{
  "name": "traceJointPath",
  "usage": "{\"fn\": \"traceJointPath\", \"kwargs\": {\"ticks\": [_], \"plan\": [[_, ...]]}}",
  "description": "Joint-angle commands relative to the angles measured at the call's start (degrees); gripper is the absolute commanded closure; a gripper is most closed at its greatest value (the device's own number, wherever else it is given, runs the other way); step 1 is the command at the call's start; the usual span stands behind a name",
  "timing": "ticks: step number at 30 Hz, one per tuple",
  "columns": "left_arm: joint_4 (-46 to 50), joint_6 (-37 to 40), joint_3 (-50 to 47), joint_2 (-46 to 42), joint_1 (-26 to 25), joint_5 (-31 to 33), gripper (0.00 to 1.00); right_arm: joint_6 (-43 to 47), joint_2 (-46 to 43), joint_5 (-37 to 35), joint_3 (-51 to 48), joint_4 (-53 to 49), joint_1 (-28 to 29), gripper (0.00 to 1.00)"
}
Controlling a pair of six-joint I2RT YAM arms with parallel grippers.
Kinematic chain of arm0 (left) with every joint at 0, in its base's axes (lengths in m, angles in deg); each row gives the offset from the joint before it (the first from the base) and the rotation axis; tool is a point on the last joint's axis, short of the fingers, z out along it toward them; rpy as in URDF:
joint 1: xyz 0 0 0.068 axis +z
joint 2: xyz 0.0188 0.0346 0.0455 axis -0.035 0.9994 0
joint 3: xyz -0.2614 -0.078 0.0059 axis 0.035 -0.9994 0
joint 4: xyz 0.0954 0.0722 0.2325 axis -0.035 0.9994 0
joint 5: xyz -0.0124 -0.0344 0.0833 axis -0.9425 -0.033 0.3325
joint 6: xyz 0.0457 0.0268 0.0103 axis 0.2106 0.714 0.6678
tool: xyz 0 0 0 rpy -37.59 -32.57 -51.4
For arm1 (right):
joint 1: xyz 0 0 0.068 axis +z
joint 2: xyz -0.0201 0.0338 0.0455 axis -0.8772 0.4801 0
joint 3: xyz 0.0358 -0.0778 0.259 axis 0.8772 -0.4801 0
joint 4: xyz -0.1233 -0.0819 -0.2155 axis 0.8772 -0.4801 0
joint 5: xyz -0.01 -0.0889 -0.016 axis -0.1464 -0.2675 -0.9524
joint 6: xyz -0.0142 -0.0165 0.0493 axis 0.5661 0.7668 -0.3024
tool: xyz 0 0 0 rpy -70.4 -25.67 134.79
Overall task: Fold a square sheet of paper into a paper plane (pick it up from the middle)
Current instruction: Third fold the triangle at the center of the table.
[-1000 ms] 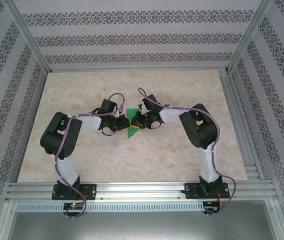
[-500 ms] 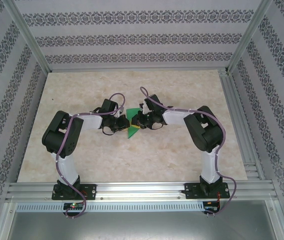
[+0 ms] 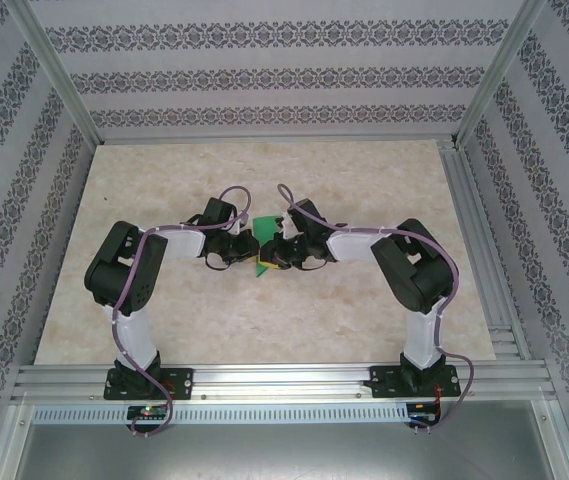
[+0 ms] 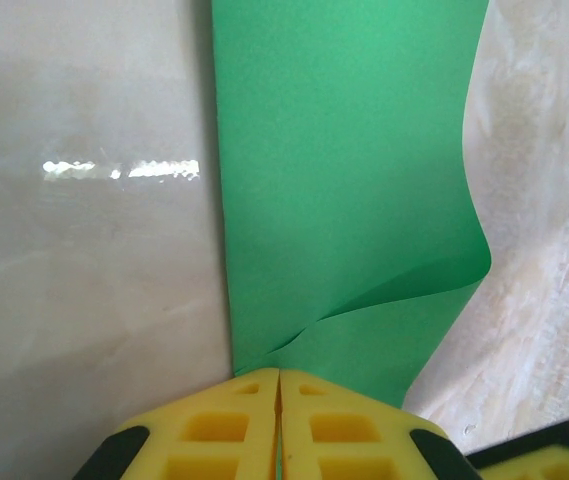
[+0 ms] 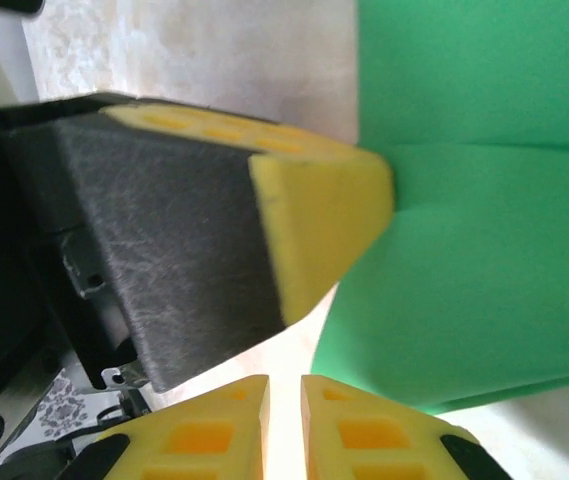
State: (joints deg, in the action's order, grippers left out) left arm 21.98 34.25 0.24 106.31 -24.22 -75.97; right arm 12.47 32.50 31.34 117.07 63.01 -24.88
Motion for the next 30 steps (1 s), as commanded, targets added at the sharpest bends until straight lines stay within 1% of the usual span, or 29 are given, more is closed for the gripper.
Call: {"fn": "traceJointPath", "kwargs": {"ticks": [1, 9, 30], "plan": [[2.0, 1.1, 0.4, 1.8, 0.4, 0.4, 0.90, -0.9, 1.4, 1.1, -0.6, 3.0, 0.7, 0.83], [1.9, 0.9, 0.4, 2.0, 0.4, 0.5, 0.90, -0.8, 3.4, 1.0, -0.9, 3.0, 0.7, 0.84], [2.0, 0.9, 0.4, 2.1, 0.4, 0.9, 0.90, -0.1, 4.9, -0.5, -1.3, 0.9, 0.8, 0.84]]}}
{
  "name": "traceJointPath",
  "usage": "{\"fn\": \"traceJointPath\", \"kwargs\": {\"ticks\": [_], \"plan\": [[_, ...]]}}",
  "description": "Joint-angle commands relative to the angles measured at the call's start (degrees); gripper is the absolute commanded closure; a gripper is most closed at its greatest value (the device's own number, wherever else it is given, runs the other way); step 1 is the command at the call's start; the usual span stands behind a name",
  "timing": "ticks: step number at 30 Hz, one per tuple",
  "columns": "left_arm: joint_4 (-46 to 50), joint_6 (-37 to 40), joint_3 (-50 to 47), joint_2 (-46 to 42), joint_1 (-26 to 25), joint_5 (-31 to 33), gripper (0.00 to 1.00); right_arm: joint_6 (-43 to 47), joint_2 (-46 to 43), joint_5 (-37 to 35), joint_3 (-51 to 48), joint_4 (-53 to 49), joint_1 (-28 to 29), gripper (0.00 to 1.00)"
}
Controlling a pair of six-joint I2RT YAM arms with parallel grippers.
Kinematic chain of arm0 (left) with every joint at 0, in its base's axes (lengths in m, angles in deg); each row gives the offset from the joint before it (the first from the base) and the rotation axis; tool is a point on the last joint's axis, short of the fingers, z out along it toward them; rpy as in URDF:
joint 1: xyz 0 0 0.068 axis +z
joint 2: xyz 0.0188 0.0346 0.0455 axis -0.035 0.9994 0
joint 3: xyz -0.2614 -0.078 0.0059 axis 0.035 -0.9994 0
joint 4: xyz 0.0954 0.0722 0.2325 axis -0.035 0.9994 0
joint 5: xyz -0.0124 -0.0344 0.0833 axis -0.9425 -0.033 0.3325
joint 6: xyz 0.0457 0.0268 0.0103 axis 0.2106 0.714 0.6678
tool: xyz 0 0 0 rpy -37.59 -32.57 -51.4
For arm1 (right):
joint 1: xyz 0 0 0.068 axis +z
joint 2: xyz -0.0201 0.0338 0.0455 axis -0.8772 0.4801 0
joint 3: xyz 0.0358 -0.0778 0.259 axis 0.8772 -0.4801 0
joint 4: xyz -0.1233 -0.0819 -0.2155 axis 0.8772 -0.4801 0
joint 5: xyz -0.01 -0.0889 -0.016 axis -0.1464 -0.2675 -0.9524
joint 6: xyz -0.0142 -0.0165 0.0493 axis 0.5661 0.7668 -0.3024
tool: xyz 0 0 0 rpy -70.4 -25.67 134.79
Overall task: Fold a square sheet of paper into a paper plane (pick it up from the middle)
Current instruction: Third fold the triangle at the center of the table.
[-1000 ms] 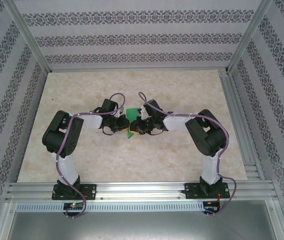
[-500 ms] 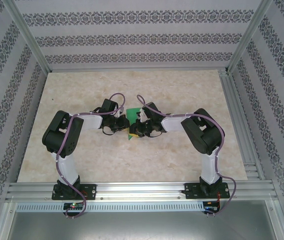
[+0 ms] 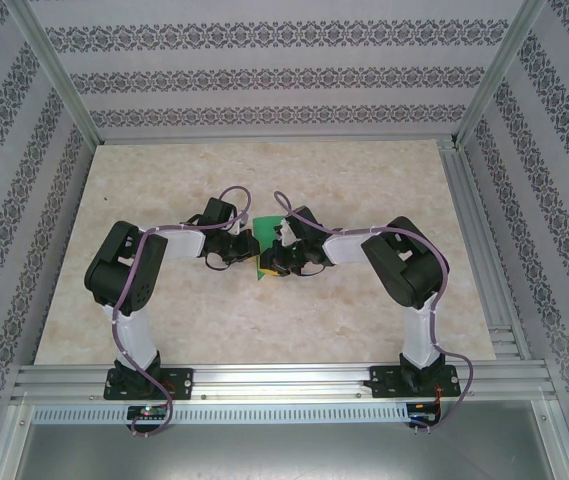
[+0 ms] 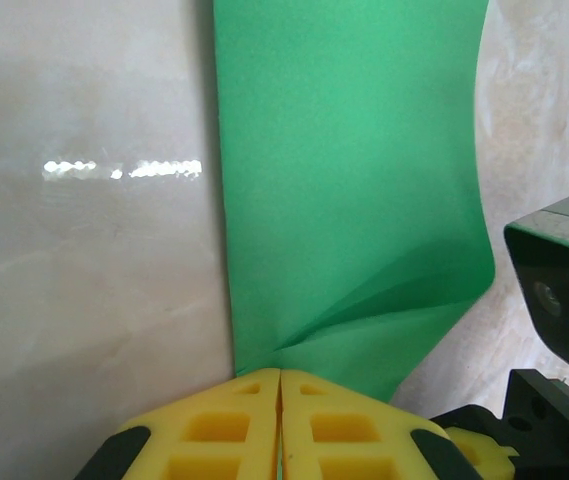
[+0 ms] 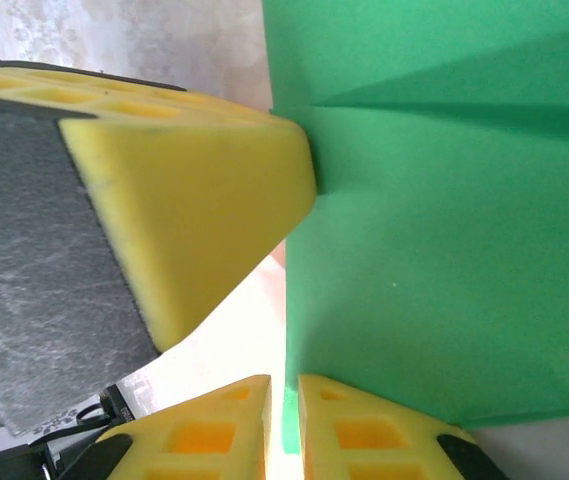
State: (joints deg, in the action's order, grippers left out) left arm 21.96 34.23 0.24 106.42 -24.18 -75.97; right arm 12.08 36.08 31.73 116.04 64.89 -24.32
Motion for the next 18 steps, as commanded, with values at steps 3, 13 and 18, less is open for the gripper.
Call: {"fn": "traceJointPath", "kwargs": {"ticks": [3, 13, 18], "plan": [[2.0, 0.9, 0.3, 2.0, 0.4, 0.8, 0.90, 0.9, 1.6, -1.7, 0.0, -2.2, 0.2, 0.84], [1.9, 0.7, 0.2, 2.1, 0.4, 1.0, 0.90, 1.9, -3.4, 0.2, -0.4, 0.3, 1.1, 0.85], [1.7, 0.7, 0.3, 2.2, 0.4, 1.0, 0.90, 1.5, -2.4, 0.4, -0.5, 0.2, 2.1, 0.85]]}}
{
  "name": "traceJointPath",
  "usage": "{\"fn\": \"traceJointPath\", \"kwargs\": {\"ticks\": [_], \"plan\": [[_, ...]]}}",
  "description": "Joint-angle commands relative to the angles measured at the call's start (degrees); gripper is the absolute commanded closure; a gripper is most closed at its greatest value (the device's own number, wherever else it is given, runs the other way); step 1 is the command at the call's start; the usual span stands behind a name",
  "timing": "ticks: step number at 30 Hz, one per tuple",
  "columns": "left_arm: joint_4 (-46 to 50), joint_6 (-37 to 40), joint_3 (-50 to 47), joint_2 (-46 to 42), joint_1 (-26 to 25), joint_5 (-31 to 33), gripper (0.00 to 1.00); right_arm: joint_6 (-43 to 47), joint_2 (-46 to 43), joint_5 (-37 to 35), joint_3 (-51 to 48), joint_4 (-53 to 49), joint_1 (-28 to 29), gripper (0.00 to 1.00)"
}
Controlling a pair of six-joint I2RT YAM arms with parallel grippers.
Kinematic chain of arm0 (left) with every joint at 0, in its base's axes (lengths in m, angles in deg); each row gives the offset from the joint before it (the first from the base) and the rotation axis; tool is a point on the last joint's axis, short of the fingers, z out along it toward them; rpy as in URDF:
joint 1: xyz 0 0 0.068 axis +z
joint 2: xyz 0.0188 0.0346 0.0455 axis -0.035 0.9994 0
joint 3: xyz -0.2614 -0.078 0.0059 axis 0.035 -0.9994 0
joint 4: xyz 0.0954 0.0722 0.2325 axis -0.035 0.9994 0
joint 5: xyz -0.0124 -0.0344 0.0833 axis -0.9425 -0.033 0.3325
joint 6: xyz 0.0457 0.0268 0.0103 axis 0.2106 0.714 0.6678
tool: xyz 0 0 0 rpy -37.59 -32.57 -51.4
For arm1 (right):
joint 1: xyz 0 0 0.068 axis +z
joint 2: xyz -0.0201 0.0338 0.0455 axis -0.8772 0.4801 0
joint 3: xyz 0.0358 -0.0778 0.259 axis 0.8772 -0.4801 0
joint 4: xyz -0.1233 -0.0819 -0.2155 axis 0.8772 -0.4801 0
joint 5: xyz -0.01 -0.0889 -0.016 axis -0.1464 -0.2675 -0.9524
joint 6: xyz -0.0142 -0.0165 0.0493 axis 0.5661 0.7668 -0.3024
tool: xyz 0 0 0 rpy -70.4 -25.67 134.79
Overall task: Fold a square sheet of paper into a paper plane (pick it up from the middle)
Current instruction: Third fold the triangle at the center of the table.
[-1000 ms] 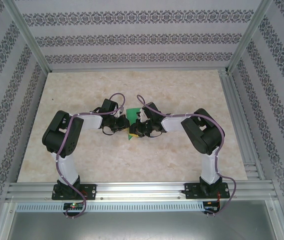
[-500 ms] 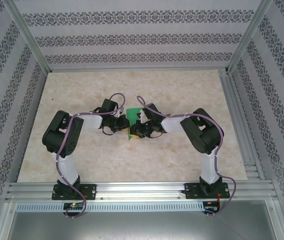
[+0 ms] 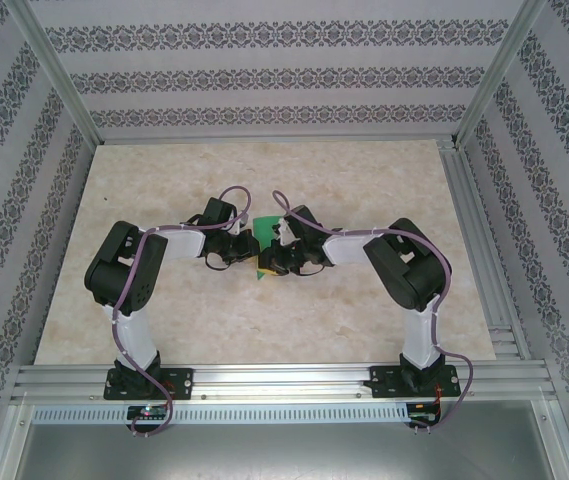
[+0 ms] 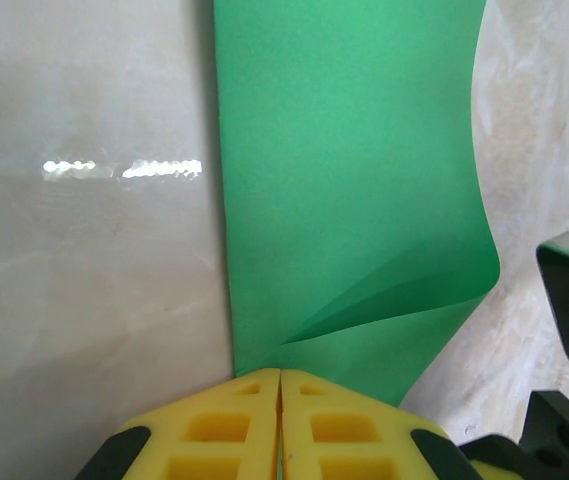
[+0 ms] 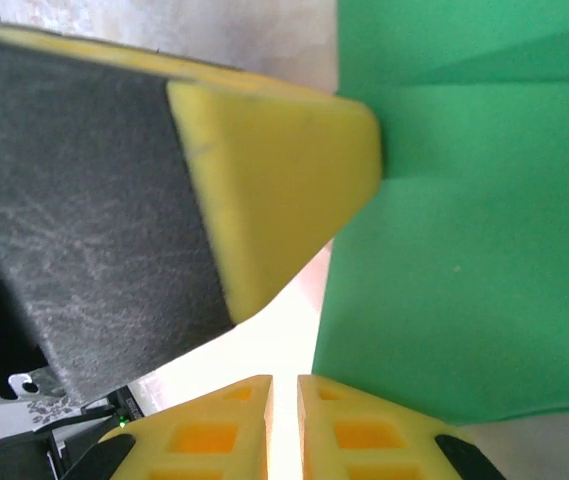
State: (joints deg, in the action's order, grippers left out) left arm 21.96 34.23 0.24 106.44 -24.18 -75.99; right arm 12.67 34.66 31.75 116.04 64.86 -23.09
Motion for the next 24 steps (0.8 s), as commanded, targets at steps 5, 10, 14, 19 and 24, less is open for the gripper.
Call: {"fn": "traceJointPath", "kwargs": {"ticks": [5, 10, 14, 19, 24], "plan": [[1.7, 0.7, 0.2, 2.2, 0.4, 1.0, 0.90, 0.3, 0.6, -0.1, -0.2, 0.1, 0.9, 0.85], [1.4, 0.5, -0.1, 2.2, 0.4, 1.0, 0.90, 0.5, 1.5, -0.1, 0.5, -0.6, 1.0, 0.85], [1.3, 0.4, -0.3, 2.1, 0.4, 1.0, 0.90, 0.8, 2.0, -0.2, 1.0, -1.4, 1.1, 0.85], [1.2, 0.4, -0.4, 2.1, 0.4, 1.0, 0.90, 0.7, 2.5, -0.3, 1.3, -1.5, 1.3, 0.85], [1.0, 0.3, -0.6, 2.1, 0.4, 0.9, 0.90, 0.7, 3.1, -0.3, 2.0, -1.7, 1.5, 0.85]]}}
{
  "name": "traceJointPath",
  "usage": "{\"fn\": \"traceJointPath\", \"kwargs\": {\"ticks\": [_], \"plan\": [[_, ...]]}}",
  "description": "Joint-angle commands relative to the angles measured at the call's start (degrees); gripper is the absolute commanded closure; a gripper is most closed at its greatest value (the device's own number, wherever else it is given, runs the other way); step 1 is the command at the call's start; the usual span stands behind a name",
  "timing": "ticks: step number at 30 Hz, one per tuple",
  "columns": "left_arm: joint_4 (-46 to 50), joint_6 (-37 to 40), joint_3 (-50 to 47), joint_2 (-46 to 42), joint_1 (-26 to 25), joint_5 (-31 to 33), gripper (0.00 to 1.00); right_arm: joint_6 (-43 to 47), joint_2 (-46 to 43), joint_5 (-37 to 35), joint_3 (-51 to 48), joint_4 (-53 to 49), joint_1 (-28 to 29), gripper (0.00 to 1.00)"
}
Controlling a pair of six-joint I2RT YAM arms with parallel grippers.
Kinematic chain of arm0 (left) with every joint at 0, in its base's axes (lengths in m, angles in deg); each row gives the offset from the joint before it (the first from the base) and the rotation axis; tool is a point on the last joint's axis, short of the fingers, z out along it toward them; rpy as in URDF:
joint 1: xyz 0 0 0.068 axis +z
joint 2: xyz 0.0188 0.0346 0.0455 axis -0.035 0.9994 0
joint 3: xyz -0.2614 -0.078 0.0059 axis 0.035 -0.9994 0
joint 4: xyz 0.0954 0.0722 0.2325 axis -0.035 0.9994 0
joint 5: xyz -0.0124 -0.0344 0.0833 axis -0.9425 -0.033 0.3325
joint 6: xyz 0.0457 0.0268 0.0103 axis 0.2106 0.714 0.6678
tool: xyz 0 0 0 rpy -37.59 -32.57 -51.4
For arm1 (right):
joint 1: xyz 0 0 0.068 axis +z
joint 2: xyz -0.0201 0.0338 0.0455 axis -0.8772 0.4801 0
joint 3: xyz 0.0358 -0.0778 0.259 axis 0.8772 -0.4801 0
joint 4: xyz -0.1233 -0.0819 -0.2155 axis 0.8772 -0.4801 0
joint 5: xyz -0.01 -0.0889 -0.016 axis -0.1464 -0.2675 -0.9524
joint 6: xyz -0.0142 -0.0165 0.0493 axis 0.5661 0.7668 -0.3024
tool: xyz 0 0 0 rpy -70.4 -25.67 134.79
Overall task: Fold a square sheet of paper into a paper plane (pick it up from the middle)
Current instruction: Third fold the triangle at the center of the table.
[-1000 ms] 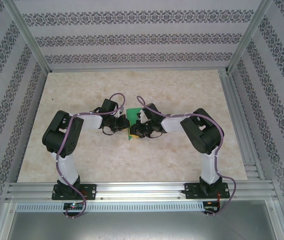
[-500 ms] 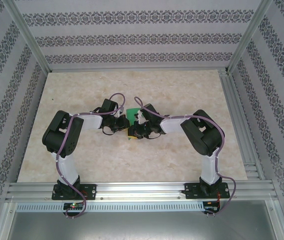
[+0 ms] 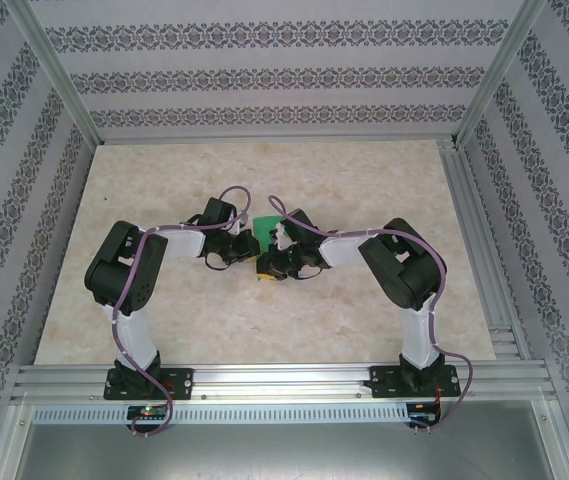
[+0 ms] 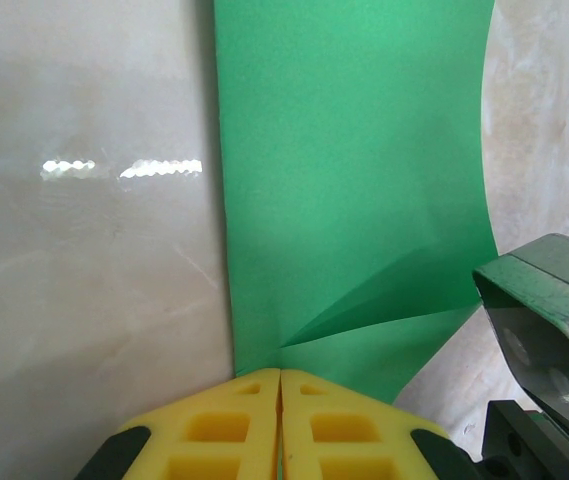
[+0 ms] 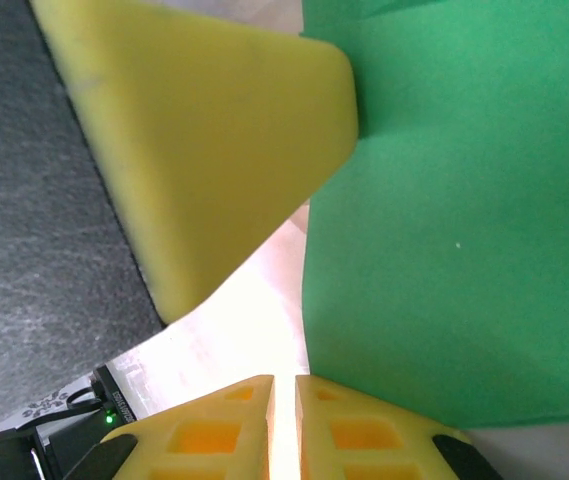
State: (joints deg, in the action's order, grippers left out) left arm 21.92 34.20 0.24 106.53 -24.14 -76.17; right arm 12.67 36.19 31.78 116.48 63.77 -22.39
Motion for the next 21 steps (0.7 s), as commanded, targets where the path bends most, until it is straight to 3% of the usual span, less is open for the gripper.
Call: {"fn": "traceJointPath", "kwargs": {"ticks": [1, 15, 21], "plan": [[0.9, 0.4, -0.7, 2.0, 0.3, 1.1, 0.90, 0.9, 1.8, -0.5, 1.8, -1.0, 0.9, 0.85], [0.9, 0.3, -0.9, 2.0, 0.3, 1.2, 0.90, 8.8, 3.4, -9.4, 5.8, -19.2, 3.4, 0.85], [0.9, 0.1, -0.8, 2.0, 0.3, 1.4, 0.90, 9.3, 1.8, -10.6, 6.1, -17.4, 3.7, 0.84]]}}
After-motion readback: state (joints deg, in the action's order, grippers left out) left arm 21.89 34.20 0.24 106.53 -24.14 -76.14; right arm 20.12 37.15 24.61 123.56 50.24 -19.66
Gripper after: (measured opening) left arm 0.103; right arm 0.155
